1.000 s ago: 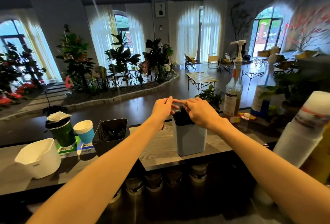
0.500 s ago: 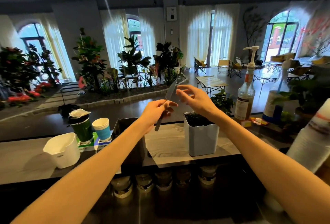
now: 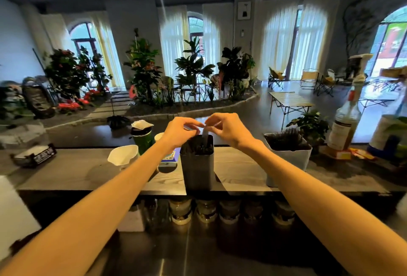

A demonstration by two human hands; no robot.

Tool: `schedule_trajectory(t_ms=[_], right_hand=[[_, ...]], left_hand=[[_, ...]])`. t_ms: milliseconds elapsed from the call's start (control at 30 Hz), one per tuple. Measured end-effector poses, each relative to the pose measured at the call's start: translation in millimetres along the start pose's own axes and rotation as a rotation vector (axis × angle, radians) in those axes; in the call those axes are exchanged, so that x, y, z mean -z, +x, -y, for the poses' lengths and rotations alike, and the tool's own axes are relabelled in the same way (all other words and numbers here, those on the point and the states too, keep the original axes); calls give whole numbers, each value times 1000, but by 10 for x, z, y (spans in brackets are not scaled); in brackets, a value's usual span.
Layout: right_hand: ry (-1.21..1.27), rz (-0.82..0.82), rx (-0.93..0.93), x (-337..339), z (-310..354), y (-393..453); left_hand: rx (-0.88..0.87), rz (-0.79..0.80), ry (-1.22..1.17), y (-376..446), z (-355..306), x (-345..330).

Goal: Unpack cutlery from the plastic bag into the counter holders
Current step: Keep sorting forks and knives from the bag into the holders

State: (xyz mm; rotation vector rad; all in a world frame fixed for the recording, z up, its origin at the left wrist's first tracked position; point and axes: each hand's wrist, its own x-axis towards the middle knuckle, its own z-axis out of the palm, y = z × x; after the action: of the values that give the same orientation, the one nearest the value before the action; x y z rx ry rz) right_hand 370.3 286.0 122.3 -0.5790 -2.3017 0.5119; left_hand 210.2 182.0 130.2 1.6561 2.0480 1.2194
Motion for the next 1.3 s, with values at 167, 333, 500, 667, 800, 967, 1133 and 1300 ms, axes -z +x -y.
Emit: schedule_trajectory(t_ms=[167, 333, 500, 667, 800, 967, 1133, 1300], right_hand=[[12, -3, -108, -78, -3, -413], [157, -22, -260, -321, 45, -1423], [395, 334, -571, -897, -9, -2750], [328, 892, -825, -1324, -62, -3948], [12, 707, -870, -1734, -195, -4646], [25, 423, -944, -1819, -242, -4811], [-77, 485, -1081, -1937, -343, -4834], [-198, 532, -1118, -2226, -291, -4881]], left_hand=[[-35, -83, 33, -349, 220, 71], [-58, 49, -70, -1164, 376, -300], [146, 304, -225, -2034, 817, -987], [399, 617, -393, -2938, 1169, -1577], [439, 905, -265, -3560, 1381, -2028], [405, 646, -20, -3804, 1620, -2376], [401, 596, 59, -3803, 1714, -2465], [466, 613, 19, -3826, 1691, -2610]])
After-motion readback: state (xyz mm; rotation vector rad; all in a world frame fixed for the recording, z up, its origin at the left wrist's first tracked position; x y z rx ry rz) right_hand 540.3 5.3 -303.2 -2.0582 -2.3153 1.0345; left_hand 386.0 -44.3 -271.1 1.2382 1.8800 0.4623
